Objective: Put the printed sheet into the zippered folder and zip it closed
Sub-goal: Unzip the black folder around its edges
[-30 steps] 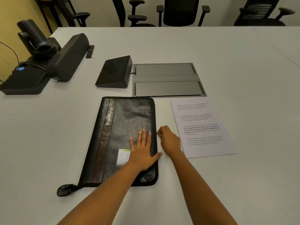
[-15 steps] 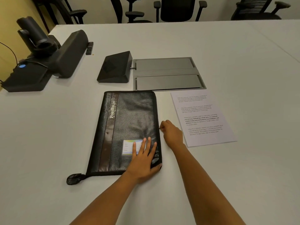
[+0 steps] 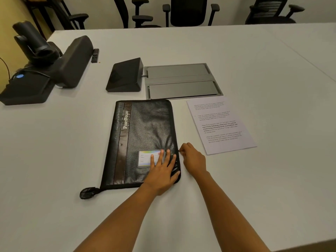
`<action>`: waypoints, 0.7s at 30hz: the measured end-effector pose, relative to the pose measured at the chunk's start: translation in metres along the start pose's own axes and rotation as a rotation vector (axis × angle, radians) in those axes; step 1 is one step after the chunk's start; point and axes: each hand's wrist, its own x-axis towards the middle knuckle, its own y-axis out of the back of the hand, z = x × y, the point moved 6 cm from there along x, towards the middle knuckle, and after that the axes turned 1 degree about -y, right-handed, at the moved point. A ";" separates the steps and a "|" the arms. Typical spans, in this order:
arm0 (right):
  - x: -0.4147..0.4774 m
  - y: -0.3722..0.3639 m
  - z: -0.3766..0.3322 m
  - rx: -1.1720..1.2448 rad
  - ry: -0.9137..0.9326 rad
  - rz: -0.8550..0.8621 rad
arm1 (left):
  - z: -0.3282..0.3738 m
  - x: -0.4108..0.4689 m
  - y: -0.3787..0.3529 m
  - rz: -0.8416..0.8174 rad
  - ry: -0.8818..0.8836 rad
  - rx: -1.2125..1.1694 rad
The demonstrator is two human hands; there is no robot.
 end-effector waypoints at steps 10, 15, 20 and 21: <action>-0.026 -0.003 0.003 0.034 -0.082 0.021 | 0.006 -0.005 -0.003 0.032 0.017 0.065; -0.027 -0.008 0.000 0.047 -0.145 0.009 | 0.006 -0.012 -0.005 0.056 0.004 0.036; -0.018 -0.005 -0.003 0.090 -0.162 0.062 | 0.002 -0.015 -0.003 0.096 -0.003 -0.091; -0.015 -0.004 -0.003 0.081 -0.170 0.067 | 0.001 -0.015 -0.003 0.098 -0.003 -0.094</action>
